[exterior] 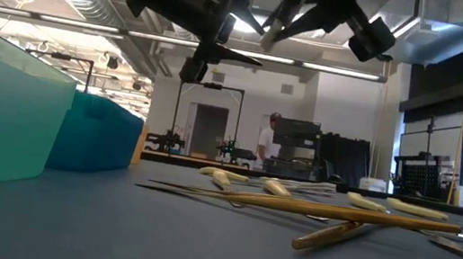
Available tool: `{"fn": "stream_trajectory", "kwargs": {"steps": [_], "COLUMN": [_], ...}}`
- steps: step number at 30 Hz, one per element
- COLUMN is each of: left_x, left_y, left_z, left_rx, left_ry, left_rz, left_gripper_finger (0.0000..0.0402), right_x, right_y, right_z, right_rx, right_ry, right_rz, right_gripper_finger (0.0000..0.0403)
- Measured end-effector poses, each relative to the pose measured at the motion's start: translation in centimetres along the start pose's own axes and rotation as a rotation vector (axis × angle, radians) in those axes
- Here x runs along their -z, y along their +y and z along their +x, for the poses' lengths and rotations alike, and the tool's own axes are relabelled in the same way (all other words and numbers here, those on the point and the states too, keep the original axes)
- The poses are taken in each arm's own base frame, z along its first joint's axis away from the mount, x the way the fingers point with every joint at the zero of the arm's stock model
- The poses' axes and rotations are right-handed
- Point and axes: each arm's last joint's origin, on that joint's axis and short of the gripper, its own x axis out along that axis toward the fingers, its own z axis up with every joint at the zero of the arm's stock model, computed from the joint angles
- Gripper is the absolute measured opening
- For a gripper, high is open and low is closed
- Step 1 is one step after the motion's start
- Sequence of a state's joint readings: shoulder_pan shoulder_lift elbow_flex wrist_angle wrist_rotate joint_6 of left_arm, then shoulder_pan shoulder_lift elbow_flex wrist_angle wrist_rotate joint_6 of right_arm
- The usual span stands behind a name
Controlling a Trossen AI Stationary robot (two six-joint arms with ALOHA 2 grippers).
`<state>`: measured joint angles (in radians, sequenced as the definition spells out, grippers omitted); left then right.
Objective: Sort silverware by color (type)
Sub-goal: Put the yellow knife into the orange bin
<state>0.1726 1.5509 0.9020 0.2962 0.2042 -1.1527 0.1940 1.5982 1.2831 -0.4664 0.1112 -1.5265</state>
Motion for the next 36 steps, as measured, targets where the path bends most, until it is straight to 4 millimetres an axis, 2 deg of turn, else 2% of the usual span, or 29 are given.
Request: {"fn": "stream_trajectory", "kwargs": {"steps": [13,26,36], "left_x": [0.23,0.19,0.2], "left_y": [-0.05,-0.1,-0.08], "left_z": [0.01,-0.02,-0.02], "left_rx": [0.009,0.012,0.009], "left_ry": [0.035,0.028,0.028], "left_rz": [0.0,-0.004,-0.001], "left_gripper_finger": [0.0126,0.0055,0.0047], "right_x": [0.19,0.19,0.19], "right_y": [-0.08,-0.06,-0.06], "right_z": [0.02,0.02,0.02], "right_rx": [0.008,0.005,0.006], "right_ry": [0.014,0.014,0.014], "right_rz": [0.003,0.003,0.007], "right_gripper_finger": [0.0035,0.0035,0.0035]}}
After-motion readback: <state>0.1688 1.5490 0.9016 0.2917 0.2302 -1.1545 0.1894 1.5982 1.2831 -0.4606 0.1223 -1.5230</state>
